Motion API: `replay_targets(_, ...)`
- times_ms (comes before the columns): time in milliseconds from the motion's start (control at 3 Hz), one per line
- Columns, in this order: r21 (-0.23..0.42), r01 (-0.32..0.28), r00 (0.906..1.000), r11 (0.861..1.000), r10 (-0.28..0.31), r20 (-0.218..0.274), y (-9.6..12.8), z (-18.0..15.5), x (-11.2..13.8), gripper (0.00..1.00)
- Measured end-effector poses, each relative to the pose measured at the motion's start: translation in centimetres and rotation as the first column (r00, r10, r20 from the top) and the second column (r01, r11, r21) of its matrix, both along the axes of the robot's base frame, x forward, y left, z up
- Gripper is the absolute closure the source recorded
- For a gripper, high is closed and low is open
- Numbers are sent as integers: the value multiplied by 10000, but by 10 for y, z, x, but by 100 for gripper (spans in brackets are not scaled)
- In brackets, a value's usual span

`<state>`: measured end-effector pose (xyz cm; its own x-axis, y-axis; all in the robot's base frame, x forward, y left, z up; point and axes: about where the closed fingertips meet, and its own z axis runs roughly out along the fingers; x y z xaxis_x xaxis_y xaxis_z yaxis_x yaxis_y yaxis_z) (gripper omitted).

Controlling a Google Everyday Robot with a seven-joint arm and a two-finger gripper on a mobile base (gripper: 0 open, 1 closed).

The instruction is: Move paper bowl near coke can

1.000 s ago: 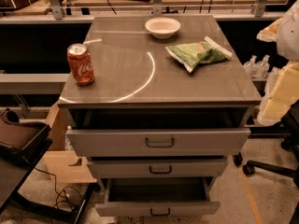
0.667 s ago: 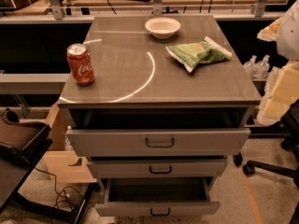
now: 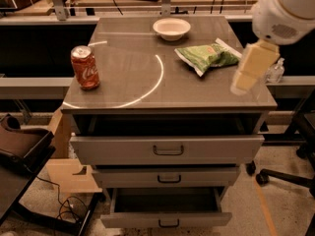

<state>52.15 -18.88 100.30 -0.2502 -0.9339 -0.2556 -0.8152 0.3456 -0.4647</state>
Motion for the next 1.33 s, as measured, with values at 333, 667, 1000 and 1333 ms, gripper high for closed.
replay_targets(333, 65, 475, 9914, 9988, -480, 1215, 12, 18, 54, 0)
replay_targets(667, 474, 946, 9718, 9944, -1025, 2122, 30, 33, 99, 0)
replay_targets(1000, 1016, 989, 9559, 9899, -1229, 2669, 51, 43, 131, 0)
replay_targets(1333, 1728, 696, 9429, 9825, -1213, 3101, 78, 48, 161, 0)
